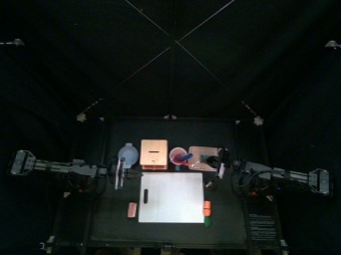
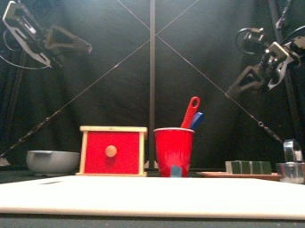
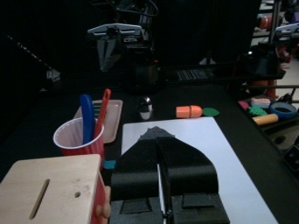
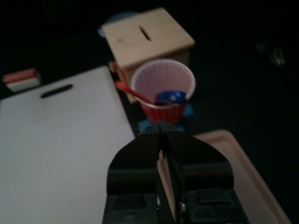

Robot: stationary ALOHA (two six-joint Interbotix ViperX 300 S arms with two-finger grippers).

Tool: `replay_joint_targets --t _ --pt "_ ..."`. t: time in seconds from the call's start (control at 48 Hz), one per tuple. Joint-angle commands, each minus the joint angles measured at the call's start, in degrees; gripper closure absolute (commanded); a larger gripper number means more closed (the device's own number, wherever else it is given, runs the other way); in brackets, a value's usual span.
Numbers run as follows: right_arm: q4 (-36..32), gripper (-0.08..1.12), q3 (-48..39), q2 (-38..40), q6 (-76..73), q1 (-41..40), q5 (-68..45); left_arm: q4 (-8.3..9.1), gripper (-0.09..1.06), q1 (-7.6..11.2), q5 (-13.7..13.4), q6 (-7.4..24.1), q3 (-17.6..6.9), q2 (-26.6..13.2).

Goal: Place sushi on board then cut the sushi with the knife then place the pieces on the plate
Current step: Place the sushi on the board

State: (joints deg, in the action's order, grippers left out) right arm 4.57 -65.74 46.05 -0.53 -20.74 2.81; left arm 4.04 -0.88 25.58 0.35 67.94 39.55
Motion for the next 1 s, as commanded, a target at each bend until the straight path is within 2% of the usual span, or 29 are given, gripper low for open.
replay_joint_targets --t 0.021,0.354,0.458,0.833,1.0 --pt "-0.79 0.74 2.11 -1.32 0.18 -2.20 3.78 0.09 1.00 -0.35 1.14 0.09 -1.14 -1.49" --pt "-7.47 0.12 3.34 -5.10 0.70 -3.69 9.40 0.00 1.00 -0.62 1.14 0.00 -1.14 -2.90" --pt "-8.79 -0.01 4.13 -6.94 0.97 -3.87 11.78 -0.09 1.00 -0.62 1.14 0.00 -1.14 -2.90" --pt "-15.03 0.00 8.79 -18.19 1.49 -8.09 18.90 -0.09 1.00 -0.97 1.14 0.00 -0.88 -2.90" --pt "-13.97 0.01 10.63 -23.38 4.92 -9.23 20.39 -0.09 1.00 -0.97 1.14 0.00 -0.70 -2.90"
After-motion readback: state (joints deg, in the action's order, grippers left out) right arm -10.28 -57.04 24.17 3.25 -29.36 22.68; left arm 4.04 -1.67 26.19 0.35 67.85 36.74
